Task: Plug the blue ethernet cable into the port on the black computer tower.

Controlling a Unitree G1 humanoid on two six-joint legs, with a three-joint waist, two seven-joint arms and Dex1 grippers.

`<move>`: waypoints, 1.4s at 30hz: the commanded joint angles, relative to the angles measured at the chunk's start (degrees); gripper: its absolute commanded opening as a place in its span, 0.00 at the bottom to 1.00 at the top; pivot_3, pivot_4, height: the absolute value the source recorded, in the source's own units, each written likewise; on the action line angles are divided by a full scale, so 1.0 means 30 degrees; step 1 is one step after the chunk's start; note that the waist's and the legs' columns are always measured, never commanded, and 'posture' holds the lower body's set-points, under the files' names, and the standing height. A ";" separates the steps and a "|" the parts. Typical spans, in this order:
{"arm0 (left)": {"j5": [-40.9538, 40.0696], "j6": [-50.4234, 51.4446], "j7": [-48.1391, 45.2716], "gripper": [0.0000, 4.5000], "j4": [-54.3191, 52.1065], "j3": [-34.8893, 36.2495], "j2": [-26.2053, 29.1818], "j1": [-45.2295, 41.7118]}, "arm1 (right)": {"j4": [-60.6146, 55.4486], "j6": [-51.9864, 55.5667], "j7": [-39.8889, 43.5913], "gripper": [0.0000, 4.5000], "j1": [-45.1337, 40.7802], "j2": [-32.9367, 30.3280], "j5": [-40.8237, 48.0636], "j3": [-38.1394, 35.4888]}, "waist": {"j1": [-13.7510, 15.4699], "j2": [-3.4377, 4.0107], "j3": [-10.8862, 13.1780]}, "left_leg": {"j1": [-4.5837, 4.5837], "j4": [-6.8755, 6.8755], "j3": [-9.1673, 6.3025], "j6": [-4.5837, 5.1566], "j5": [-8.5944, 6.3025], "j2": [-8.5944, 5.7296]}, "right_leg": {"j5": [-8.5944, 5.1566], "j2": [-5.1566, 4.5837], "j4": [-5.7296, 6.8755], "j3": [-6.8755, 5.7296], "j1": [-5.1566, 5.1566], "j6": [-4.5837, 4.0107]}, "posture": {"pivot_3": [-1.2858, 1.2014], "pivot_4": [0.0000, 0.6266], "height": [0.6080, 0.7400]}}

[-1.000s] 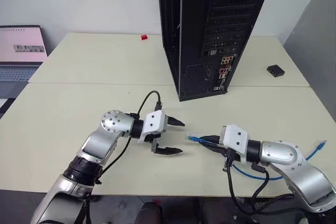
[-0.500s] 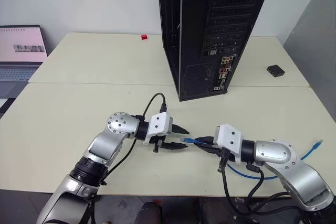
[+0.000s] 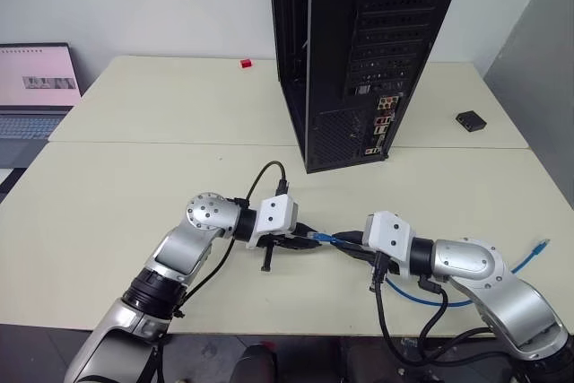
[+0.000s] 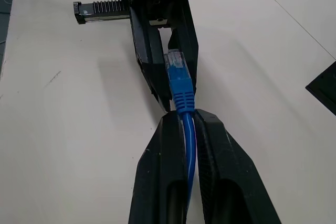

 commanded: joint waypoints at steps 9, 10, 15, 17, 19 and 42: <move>0.0269 -0.2026 0.0579 0.42 0.0324 0.0477 0.0064 0.0473 | -0.0453 -0.0352 0.0208 0.00 0.0034 -0.0223 -0.0001 -0.0131 | 0.0003 0.0000 0.0000 | 0.0000 0.0000 0.0000 0.0000 0.0000 0.0000 | 0.0000 -0.0001 0.0000 0.0001 0.0000 0.0000 | 0.52 0.24 1.00; 0.0180 -0.2149 0.0571 0.42 0.0298 0.0508 0.0013 0.0508 | -0.0446 -0.0348 0.0211 0.00 0.0045 -0.0233 -0.0001 -0.0130 | 0.0004 0.0000 0.0000 | -0.0001 0.0000 0.0000 0.0000 0.0000 0.0000 | 0.0000 -0.0002 -0.0001 0.0000 0.0000 0.0000 | 0.52 0.24 1.00; -0.0388 -0.1437 0.0897 0.42 -0.0054 0.0737 -0.0525 0.0481 | -0.0274 -0.0398 0.0314 0.00 0.0036 -0.0335 -0.0053 -0.0051 | 0.0005 0.0000 0.0000 | -0.0001 0.0002 0.0000 0.0000 0.0000 0.0000 | 0.0000 -0.0002 0.0000 0.0000 0.0000 0.0000 | 0.52 0.24 1.00; -0.0596 -0.1180 0.0966 0.42 -0.0134 0.0833 -0.0605 0.0465 | -0.0266 -0.0416 0.0334 0.00 0.0071 -0.0374 -0.0098 -0.0008 | 0.0004 0.0000 0.0000 | -0.0001 0.0002 0.0001 0.0000 0.0000 0.0000 | 0.0000 -0.0002 0.0000 0.0000 0.0000 0.0001 | 0.52 0.24 1.00; -0.0670 -0.1045 0.1018 0.42 -0.0116 0.0866 -0.0629 0.0393 | -0.0250 -0.0430 0.0372 0.00 0.0096 -0.0390 -0.0124 -0.0002 | 0.0003 0.0000 0.0000 | -0.0001 0.0002 0.0000 0.0000 0.0000 0.0000 | 0.0000 -0.0002 0.0001 -0.0002 0.0000 0.0000 | 0.52 0.24 1.00; -0.0399 -0.1406 0.0471 0.01 0.0132 0.0648 -0.0509 0.0330 | -0.0273 -0.0612 0.0584 0.00 0.0123 -0.0452 -0.0445 0.0064 | 0.0004 0.0000 0.0000 | 0.0000 0.0002 -0.0002 0.0000 0.0000 0.0000 | 0.0000 -0.0002 0.0001 -0.0003 0.0000 0.0000 | 0.52 0.24 1.00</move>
